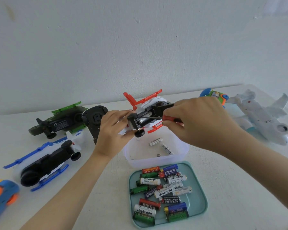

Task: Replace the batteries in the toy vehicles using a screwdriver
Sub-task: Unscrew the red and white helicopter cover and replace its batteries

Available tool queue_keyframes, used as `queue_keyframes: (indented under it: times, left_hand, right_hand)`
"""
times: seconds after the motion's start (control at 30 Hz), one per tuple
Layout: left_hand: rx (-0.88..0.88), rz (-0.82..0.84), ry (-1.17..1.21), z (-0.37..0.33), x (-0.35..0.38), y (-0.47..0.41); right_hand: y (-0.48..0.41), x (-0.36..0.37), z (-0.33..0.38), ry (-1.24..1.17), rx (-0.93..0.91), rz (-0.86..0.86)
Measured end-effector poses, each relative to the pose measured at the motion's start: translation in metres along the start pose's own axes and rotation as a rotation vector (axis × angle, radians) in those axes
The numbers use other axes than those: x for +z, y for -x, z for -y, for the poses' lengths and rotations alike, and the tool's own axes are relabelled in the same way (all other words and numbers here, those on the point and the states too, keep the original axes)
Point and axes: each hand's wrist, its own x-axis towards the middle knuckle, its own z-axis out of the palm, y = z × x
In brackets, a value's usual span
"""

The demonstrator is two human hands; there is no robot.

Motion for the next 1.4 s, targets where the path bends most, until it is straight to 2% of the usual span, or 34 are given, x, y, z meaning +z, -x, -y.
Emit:
queue_keyframes:
  times: [0.07, 0.23, 0.3, 0.53, 0.8, 1.27, 1.4]
  left_hand:
    - [0.022, 0.001, -0.01, -0.001, 0.001, -0.002]
    - [0.034, 0.008, -0.028, 0.002, -0.001, 0.0]
    - [0.024, -0.006, -0.022, 0.004, -0.001, 0.001]
    - [0.01, -0.035, -0.014, 0.001, -0.001, -0.003]
    - [-0.017, -0.03, -0.045, 0.001, -0.005, -0.003]
    - [-0.036, -0.062, -0.027, -0.004, -0.008, -0.007]
    - [-0.039, -0.078, -0.072, -0.01, -0.004, -0.006]
  right_hand:
    - [0.004, 0.001, 0.0, -0.078, 0.022, 0.027]
    - [0.007, 0.005, -0.012, -0.401, 0.229, 0.154]
    - [0.009, 0.006, -0.013, -0.445, 0.246, 0.157]
    - [0.009, 0.009, 0.0, -0.463, 0.155, 0.161]
    - [0.007, 0.011, 0.007, -0.476, 0.143, 0.133]
    - [0.008, 0.012, 0.015, -0.484, 0.202, 0.139]
    - [0.016, 0.02, 0.035, -0.406, 0.244, 0.163]
